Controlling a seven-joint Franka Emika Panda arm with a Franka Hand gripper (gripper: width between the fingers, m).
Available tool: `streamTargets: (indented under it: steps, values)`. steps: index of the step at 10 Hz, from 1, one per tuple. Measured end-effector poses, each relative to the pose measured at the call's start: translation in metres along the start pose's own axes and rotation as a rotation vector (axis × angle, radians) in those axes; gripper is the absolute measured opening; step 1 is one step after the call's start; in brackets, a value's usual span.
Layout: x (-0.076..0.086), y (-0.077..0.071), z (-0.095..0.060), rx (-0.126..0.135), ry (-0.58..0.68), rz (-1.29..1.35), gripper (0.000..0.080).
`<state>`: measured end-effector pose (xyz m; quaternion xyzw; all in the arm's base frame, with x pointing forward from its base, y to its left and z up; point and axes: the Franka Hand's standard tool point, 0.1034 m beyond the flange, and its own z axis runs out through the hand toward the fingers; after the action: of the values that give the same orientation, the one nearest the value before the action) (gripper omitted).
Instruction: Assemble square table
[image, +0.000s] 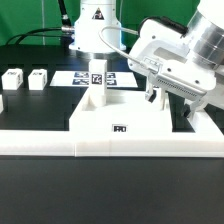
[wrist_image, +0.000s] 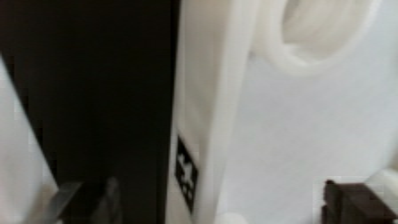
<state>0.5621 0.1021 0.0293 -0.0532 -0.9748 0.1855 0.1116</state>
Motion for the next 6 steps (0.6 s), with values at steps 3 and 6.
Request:
streamTargets:
  steps: [3,6]
  values:
    - [-0.0007,-0.0023,0.0004,0.000,0.001,0.004,0.0647]
    - [-0.0009,-0.0028,0.0007,0.000,0.002,0.005,0.0649]
